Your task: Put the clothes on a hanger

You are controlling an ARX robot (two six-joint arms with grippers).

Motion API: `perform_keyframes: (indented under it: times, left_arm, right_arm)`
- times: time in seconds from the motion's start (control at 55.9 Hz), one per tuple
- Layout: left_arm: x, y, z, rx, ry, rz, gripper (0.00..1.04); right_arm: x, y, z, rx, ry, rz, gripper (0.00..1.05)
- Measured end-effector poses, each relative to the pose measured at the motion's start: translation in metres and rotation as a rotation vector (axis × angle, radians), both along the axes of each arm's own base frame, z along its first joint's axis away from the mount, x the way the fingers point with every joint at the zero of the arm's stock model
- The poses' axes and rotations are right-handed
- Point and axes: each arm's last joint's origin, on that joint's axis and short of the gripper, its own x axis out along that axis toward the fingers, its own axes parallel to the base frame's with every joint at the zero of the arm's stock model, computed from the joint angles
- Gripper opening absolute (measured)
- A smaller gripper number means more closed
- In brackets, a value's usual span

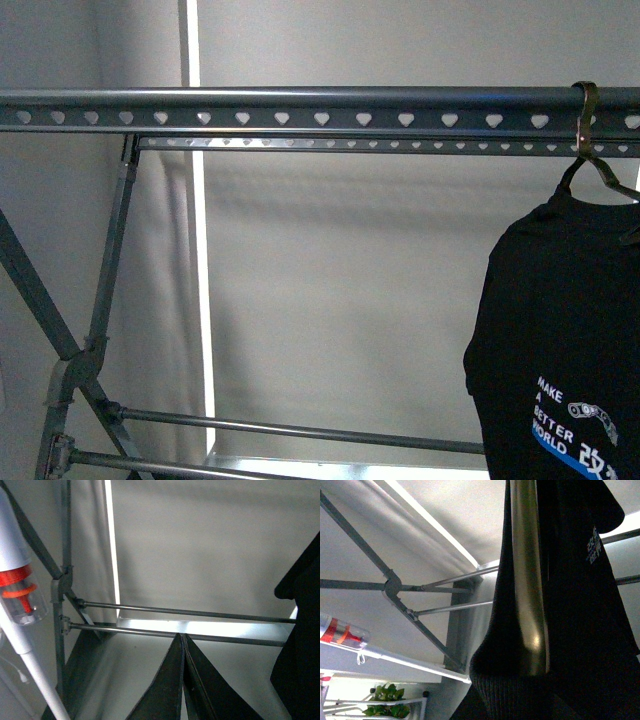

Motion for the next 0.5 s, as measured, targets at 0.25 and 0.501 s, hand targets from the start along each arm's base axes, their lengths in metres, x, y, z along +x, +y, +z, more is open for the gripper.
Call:
perform_keyframes:
  times: [0.25,0.501]
  left_arm:
    - [-0.022,0.003,-0.016,0.0,-0.006,0.013,0.04]
    - [-0.041,0.003,-0.028,0.0,-0.008,0.013,0.04]
  right_arm:
    - [-0.037,0.012,-0.035,-0.161,-0.24,-0.14,0.41]
    - [-0.204,0.048,-0.099,-0.149,-0.369,-0.102,0.98]
